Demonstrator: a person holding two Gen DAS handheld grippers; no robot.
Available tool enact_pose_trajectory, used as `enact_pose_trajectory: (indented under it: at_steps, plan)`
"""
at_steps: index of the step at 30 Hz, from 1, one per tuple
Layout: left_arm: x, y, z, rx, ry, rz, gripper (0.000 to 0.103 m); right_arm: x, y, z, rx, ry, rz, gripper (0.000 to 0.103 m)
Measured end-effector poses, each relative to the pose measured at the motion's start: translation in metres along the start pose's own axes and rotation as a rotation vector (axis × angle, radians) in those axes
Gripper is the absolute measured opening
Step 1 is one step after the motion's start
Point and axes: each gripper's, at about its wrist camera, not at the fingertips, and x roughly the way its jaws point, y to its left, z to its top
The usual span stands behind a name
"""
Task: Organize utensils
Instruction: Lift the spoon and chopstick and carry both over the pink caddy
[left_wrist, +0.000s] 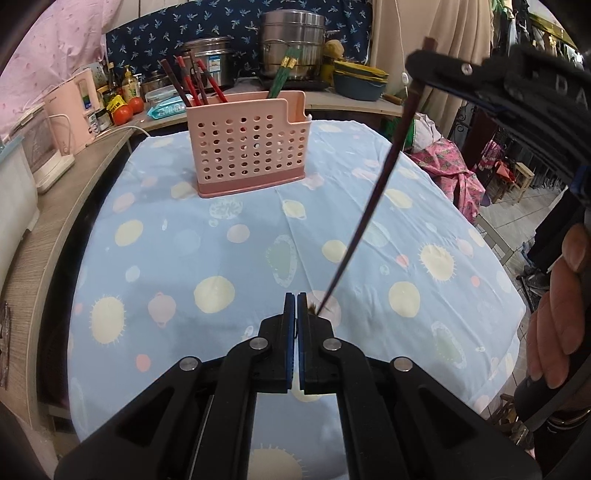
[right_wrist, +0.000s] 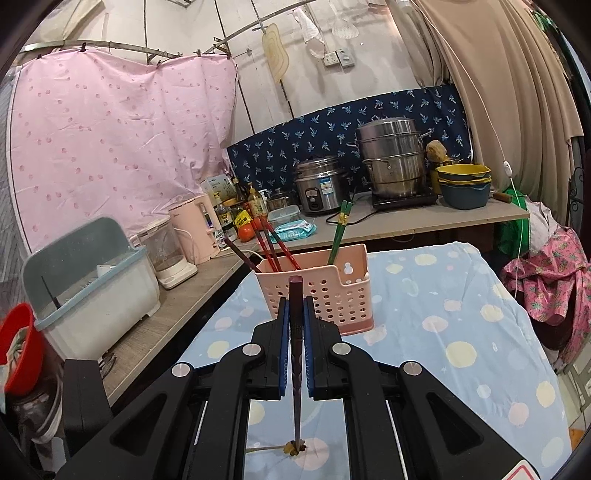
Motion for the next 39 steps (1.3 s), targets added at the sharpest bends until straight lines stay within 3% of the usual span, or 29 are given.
enact_pose_trajectory:
  at_steps: [7, 14, 20, 30, 39]
  plan:
    - [-0.003, 0.007, -0.004, 0.005, 0.003, 0.023, 0.001, -0.005, -0.006, 0.003, 0.001, -0.027, -0.043, 0.007]
    - [-0.012, 0.011, 0.014, -0.005, -0.032, 0.033, 0.001, -0.004, -0.002, 0.0, 0.0, -0.007, -0.016, 0.007]
    - [-0.029, 0.033, 0.074, -0.029, -0.14, 0.069, 0.001, 0.005, 0.001, 0.028, -0.012, -0.036, 0.001, 0.007]
    - [-0.029, 0.063, 0.198, -0.056, -0.304, 0.136, 0.001, 0.055, -0.01, 0.117, 0.016, -0.113, 0.009, 0.007]
    - [0.016, 0.072, 0.26, -0.042, -0.308, 0.207, 0.001, 0.115, -0.017, 0.177, 0.017, -0.184, -0.016, 0.007]
